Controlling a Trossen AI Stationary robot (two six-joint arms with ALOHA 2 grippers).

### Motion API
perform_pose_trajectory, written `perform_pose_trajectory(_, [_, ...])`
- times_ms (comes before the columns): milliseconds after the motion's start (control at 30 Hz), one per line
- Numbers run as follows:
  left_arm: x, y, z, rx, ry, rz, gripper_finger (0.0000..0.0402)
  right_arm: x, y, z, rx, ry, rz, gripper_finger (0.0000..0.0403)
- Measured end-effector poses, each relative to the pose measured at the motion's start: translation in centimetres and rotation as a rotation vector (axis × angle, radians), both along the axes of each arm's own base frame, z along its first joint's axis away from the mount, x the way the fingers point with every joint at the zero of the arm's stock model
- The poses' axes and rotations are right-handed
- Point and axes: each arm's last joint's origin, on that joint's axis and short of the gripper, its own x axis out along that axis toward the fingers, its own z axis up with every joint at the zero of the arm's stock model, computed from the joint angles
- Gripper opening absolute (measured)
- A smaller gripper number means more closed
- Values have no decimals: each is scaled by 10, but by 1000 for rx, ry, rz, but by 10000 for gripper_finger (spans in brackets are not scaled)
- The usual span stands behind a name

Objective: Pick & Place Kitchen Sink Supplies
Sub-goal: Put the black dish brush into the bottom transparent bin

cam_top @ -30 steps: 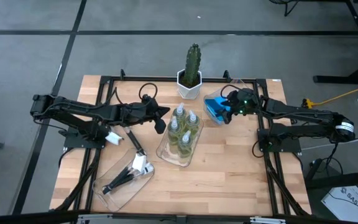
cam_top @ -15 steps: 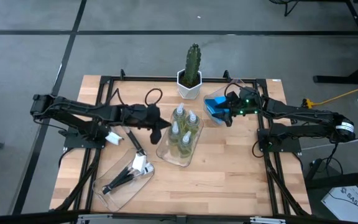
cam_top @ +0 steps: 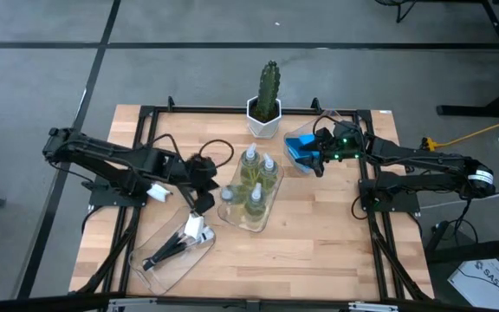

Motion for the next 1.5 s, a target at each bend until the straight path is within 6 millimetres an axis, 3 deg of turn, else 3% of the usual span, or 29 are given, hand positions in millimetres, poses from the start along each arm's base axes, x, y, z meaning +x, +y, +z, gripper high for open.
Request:
perform_pose_trajectory(233, [-22,5,17,53,189,261,2,0,0,0,-1,-1,-1,301])
perform_pose_trajectory(633, [-26,6,14,15,225,320,2,0,0,0,-4,0,0,301])
perform_pose_trajectory(867, [-44,7,7,-102,429,431,2,0,0,0,-4,0,0,301])
perform_pose_trajectory(1100, [-76,9,4,-185,714,743,2,0,0,0,-4,1,0,300])
perform_pose_trajectory(1500, [-78,15,-22,-65,745,869,43,0,0,0,-28,6,11,300])
